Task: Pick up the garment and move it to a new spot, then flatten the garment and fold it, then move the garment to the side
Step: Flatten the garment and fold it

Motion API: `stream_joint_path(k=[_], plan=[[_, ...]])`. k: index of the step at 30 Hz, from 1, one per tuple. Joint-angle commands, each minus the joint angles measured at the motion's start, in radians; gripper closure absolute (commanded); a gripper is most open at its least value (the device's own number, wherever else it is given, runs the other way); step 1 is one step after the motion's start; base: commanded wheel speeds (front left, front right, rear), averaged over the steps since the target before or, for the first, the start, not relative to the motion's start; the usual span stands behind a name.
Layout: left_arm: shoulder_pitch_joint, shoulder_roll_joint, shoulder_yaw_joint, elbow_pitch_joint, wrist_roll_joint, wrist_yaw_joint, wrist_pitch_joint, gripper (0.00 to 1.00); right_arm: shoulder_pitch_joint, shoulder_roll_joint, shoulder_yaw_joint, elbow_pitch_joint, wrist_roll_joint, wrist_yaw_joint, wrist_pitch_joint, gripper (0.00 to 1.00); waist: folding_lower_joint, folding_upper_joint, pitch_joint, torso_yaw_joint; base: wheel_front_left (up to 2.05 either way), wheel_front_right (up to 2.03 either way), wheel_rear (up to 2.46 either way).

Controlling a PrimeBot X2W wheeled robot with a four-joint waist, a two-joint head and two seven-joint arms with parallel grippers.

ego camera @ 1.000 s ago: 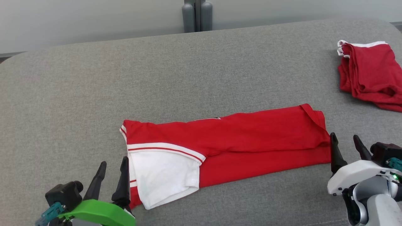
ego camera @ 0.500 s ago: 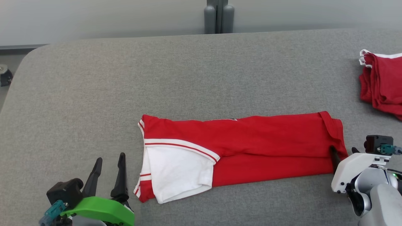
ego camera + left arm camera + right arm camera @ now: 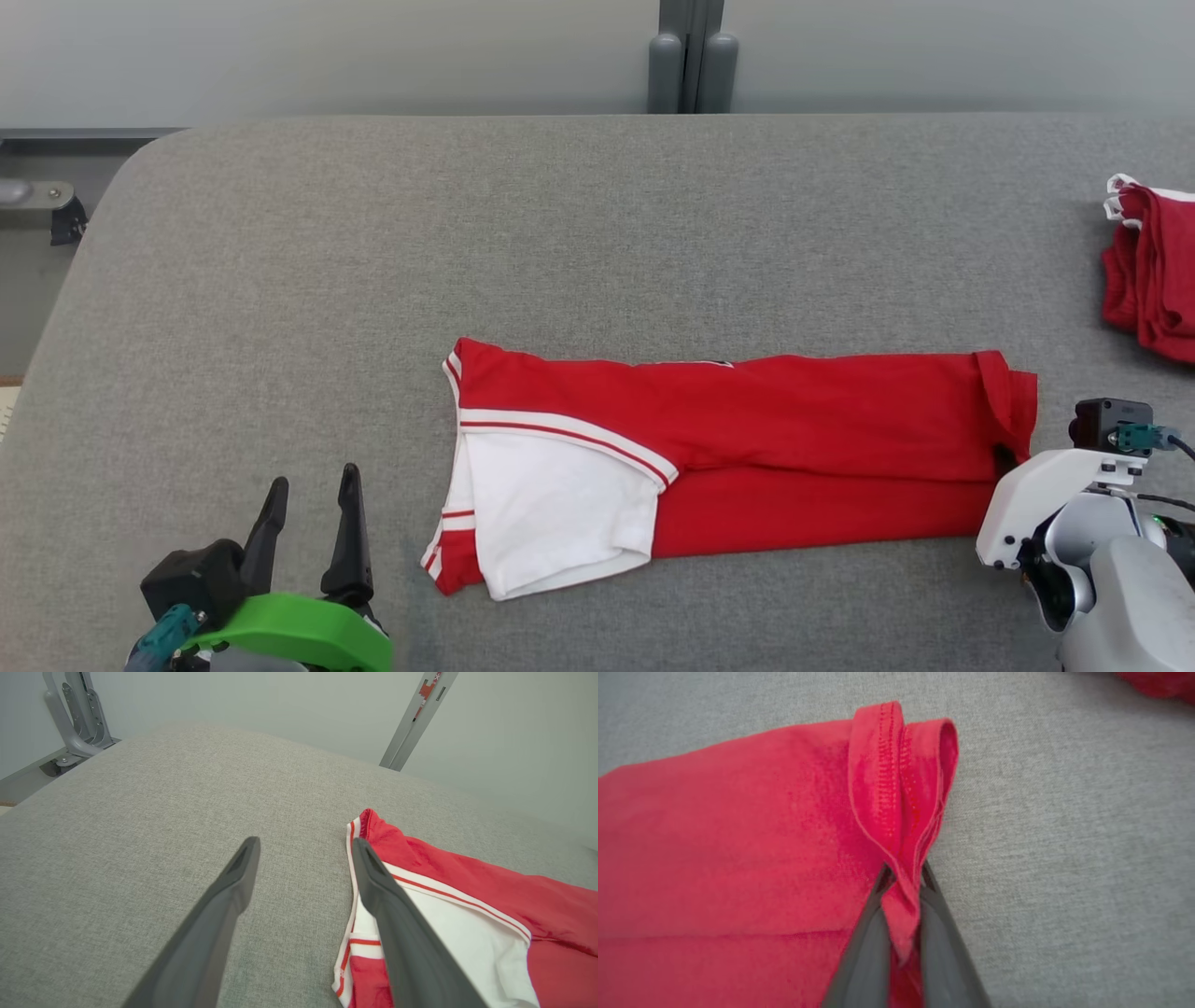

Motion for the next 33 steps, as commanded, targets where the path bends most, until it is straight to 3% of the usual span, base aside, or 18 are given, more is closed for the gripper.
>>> stream_joint_path(k=[1,11,16,28,33], plan=[[-0.018,-0.001,-0.003,0.006,0.005,0.003,-0.009,0.0,-0.008,-0.017,-0.003,0.009,0.005,-0.002,-0.008,1.0,0.0,0.0,-0.005,-0.009,0.0,0.0,0.0],[-0.021,-0.008,-0.018,0.044,0.006,-0.002,-0.023,0.0,0.011,-0.088,-0.061,-0.029,0.03,-0.002,-0.038,1.0,0.0,0.0,-0.025,-0.057,0.0,0.0,0.0],[-0.016,-0.009,-0.022,0.051,0.001,0.0,-0.022,0.0,0.041,-0.073,-0.049,-0.114,0.066,-0.002,-0.045,1.0,0.0,0.0,-0.034,-0.075,0.0,0.0,0.0],[-0.006,-0.008,-0.045,0.049,0.0,0.005,-0.002,0.0,0.16,0.027,0.203,-0.513,0.186,-0.002,0.034,1.0,0.0,0.0,-0.065,-0.056,0.0,0.0,0.0],[-0.009,-0.005,-0.052,0.046,0.0,0.002,0.002,0.0,0.182,0.059,0.31,-0.572,0.231,-0.002,0.061,1.0,0.0,0.0,-0.076,-0.017,0.0,0.0,0.0]])
